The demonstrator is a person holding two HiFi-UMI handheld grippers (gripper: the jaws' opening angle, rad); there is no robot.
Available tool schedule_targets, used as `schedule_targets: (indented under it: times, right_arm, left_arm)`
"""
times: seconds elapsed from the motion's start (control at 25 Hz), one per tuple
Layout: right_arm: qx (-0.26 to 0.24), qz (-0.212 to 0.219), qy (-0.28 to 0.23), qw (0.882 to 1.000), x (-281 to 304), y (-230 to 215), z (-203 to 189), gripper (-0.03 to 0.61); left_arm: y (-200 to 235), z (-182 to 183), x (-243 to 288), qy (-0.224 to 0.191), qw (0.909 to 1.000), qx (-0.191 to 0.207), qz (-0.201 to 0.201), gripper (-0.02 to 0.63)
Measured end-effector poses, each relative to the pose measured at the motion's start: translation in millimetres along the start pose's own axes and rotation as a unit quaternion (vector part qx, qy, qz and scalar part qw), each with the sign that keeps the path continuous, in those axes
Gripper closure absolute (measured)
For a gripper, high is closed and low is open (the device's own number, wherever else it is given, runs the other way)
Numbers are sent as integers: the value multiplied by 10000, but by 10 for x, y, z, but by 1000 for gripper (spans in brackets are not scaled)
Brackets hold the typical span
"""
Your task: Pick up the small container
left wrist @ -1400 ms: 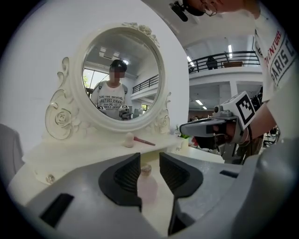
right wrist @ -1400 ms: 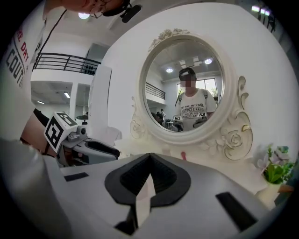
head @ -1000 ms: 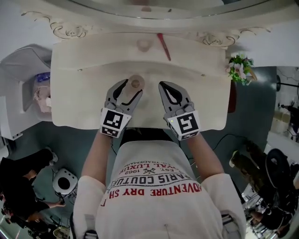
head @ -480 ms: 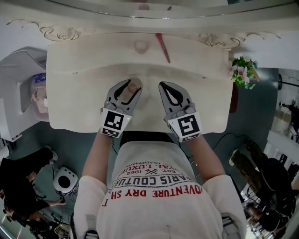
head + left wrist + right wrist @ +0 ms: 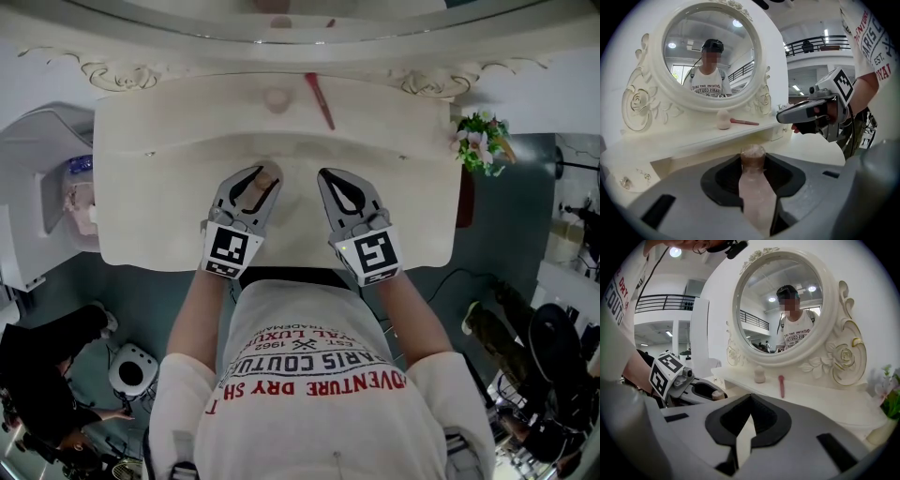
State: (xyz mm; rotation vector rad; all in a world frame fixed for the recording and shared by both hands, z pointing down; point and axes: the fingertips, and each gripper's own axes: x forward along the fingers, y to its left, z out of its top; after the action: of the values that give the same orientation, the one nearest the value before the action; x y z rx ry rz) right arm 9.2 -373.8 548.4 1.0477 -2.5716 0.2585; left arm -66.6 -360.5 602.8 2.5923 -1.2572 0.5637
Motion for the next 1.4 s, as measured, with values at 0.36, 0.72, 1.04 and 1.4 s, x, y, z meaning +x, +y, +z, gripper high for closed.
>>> schedule_targets:
  times: [0.36, 0.72, 1.04, 1.4]
  right_arm:
    - [27, -151, -136, 9998, -91, 72, 228, 580]
    - [-77, -328, -477, 9983, -183, 262, 794, 580]
    - [-240, -632, -872, 9939, -411, 417, 1313, 580]
    - [-293, -959, -1255, 9870, -642, 468, 1729, 580]
  left_arm:
    - [55, 366, -223, -213, 9998, -13, 50, 465]
    - [254, 1013, -749, -551, 9980, 116, 271, 465]
    - [581, 1534, -1364, -987, 9922, 190, 736, 465]
    - [779, 1879, -1969, -1366, 9860, 197, 937, 465]
